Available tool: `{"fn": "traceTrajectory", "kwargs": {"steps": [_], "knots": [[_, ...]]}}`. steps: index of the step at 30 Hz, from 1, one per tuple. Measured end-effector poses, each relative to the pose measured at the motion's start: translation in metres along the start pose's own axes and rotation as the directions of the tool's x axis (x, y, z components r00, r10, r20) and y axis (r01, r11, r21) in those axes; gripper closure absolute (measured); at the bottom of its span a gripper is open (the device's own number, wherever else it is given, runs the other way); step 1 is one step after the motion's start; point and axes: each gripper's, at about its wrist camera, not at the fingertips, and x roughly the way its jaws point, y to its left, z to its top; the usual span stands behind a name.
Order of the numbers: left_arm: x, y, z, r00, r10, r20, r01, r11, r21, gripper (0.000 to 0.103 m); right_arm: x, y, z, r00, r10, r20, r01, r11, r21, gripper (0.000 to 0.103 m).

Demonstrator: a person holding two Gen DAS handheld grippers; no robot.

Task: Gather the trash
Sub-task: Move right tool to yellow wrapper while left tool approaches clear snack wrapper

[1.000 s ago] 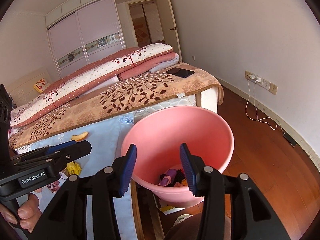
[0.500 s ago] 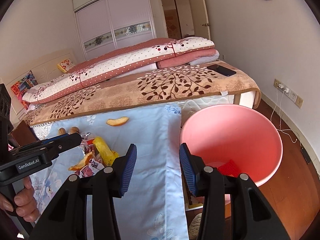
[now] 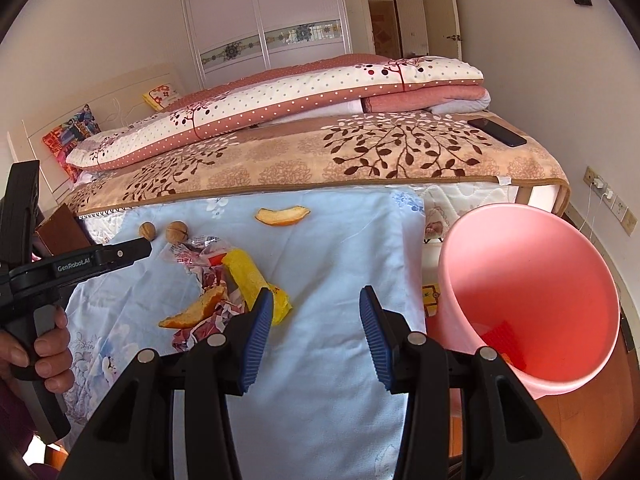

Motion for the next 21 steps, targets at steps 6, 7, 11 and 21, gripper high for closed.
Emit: {"fn": "traceTrajectory", "kwargs": {"steps": [6, 7, 11, 21], "knots": [[0.037, 0.011, 0.012, 0.997, -0.001, -0.075, -0.006, 0.996, -0.093, 0.059, 0.009, 0.003, 0.003, 1.000, 0.012, -0.014, -0.012, 1.000, -0.015, 0.059], [0.042, 0.013, 0.013, 0.996, 0.000, -0.087, -0.009, 0.994, -0.107, 0.059, 0.011, 0.003, 0.004, 1.000, 0.016, -0.017, -0.016, 1.000, -0.014, 0.059], [0.060, 0.019, 0.018, 0.992, -0.024, -0.126, 0.003, 0.987, -0.162, 0.059, 0.019, 0.004, 0.010, 0.998, 0.051, -0.033, -0.051, 0.999, -0.002, 0.059], [0.065, 0.028, 0.025, 0.991, -0.064, -0.113, 0.042, 0.980, -0.192, 0.076, 0.067, 0.020, 0.025, 0.970, 0.189, -0.150, -0.189, 0.982, 0.009, 0.059]]}}
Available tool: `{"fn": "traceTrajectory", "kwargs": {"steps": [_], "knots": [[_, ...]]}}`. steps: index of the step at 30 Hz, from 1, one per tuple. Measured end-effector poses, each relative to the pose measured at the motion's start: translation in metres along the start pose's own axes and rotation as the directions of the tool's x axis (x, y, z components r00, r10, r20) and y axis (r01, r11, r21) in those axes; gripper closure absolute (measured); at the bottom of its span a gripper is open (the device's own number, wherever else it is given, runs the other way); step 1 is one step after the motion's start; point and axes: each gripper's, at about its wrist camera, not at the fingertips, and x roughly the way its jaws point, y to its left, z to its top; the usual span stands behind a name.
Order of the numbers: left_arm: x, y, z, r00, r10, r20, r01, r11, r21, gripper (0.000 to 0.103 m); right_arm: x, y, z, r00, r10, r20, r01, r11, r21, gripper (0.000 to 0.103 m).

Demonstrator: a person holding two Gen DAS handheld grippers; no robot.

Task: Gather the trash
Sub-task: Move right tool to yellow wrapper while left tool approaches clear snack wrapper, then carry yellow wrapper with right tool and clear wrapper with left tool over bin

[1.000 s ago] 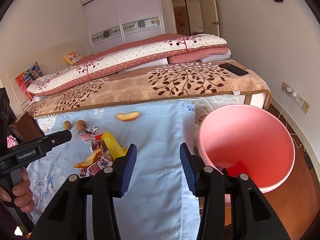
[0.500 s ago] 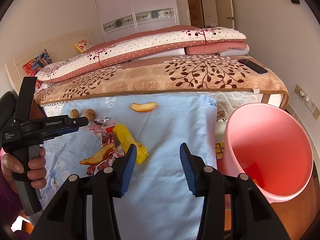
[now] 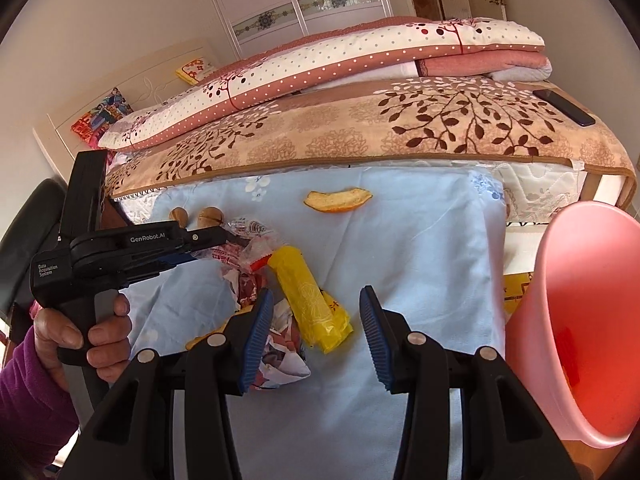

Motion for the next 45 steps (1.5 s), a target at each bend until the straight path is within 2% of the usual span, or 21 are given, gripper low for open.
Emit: {"fn": "traceTrajectory", "kwargs": {"steps": [2, 9, 11, 13, 18, 33, 45], "knots": [[-0.003, 0.002, 0.002, 1.000, -0.008, 0.008, 0.008, 1.000, -0.003, 0.082, 0.013, 0.003, 0.003, 0.999, 0.016, -0.033, -0.016, 1.000, -0.013, 0.059], [-0.022, 0.007, 0.014, 0.998, -0.032, 0.061, 0.034, 0.999, -0.024, 0.084, 0.056, 0.005, 0.009, 0.988, 0.000, -0.152, -0.007, 0.999, -0.044, 0.060], [-0.028, 0.007, 0.016, 0.996, -0.034, 0.077, 0.035, 0.999, -0.017, 0.084, 0.064, 0.006, 0.008, 0.983, -0.009, -0.181, 0.000, 0.999, -0.049, 0.072], [-0.033, 0.005, 0.016, 0.995, -0.030, 0.094, 0.031, 1.000, -0.005, 0.084, 0.068, 0.006, 0.007, 0.982, -0.006, -0.191, -0.004, 0.999, -0.050, 0.077], [-0.044, -0.001, 0.013, 0.992, -0.026, 0.127, 0.022, 0.999, 0.029, 0.084, 0.060, 0.010, 0.007, 0.988, -0.011, -0.152, 0.001, 0.998, -0.064, 0.098], [-0.066, -0.030, -0.009, 0.989, -0.055, 0.135, 0.040, 0.993, 0.111, 0.084, -0.014, -0.005, -0.002, 1.000, -0.021, -0.005, 0.021, 0.999, 0.046, 0.100], [-0.080, -0.073, -0.034, 0.987, -0.113, 0.115, 0.087, 0.974, 0.208, 0.084, -0.080, -0.021, -0.012, 0.988, -0.086, 0.126, 0.071, 0.990, 0.123, 0.100]]}}
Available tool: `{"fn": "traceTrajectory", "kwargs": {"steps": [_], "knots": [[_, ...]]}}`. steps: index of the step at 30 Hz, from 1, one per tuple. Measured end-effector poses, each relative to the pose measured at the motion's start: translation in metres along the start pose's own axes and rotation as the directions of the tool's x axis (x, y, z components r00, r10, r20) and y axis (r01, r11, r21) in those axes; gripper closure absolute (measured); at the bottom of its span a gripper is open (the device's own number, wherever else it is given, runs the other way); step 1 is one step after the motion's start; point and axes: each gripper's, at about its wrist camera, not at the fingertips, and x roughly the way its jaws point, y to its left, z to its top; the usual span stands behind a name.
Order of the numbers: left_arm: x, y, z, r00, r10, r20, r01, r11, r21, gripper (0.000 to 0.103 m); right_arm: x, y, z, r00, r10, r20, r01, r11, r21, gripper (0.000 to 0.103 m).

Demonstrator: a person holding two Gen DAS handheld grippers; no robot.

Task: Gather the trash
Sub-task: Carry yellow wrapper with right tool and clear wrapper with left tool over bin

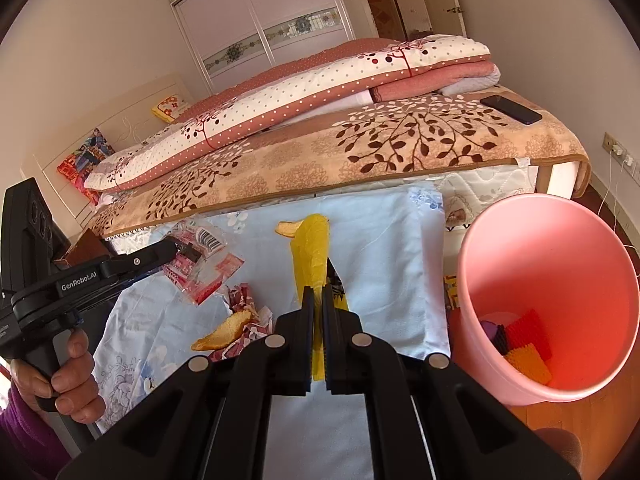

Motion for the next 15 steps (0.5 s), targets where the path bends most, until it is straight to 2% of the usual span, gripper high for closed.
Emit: {"fn": "traceTrajectory", "kwargs": {"steps": [15], "knots": [[0.002, -0.076, -0.007, 0.998, -0.067, -0.007, 0.068, 0.989, 0.129, 0.084, -0.057, -0.053, 0.002, 0.988, -0.096, 0.121, 0.081, 0.989, 0.122, 0.100]]}}
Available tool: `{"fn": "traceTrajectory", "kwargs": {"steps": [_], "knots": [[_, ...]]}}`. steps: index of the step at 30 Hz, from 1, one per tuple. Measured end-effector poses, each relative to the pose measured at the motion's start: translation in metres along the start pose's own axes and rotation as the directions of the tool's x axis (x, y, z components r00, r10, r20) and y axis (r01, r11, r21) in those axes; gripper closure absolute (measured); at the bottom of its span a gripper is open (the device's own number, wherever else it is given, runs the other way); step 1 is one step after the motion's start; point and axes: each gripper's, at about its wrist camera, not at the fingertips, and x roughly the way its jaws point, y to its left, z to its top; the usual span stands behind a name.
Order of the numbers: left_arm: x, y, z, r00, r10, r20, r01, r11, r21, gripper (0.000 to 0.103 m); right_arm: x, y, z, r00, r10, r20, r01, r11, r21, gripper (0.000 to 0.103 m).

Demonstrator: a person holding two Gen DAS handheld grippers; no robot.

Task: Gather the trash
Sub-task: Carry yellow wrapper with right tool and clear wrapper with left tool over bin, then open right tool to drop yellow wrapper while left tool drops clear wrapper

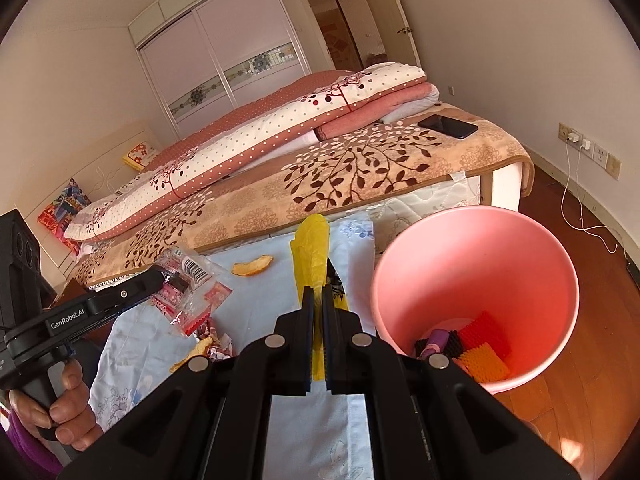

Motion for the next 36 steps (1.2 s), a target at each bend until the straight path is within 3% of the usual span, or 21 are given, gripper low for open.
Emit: {"fn": "traceTrajectory", "kwargs": {"steps": [18, 28, 36], "knots": [[0.054, -0.100, -0.012, 0.996, -0.052, -0.072, 0.065, 0.979, 0.193, 0.084, -0.023, -0.085, -0.004, 0.990, -0.125, 0.060, 0.115, 0.982, 0.149, 0.100], [0.086, -0.132, -0.025, 0.994, -0.035, -0.103, 0.063, 0.956, 0.287, 0.084, -0.020, -0.113, -0.009, 0.985, -0.161, 0.056, 0.147, 0.968, 0.205, 0.100], [0.105, -0.142, -0.032, 0.992, -0.013, -0.125, 0.051, 0.949, 0.311, 0.084, -0.016, -0.127, -0.010, 0.984, -0.173, 0.049, 0.157, 0.959, 0.235, 0.099]]}}
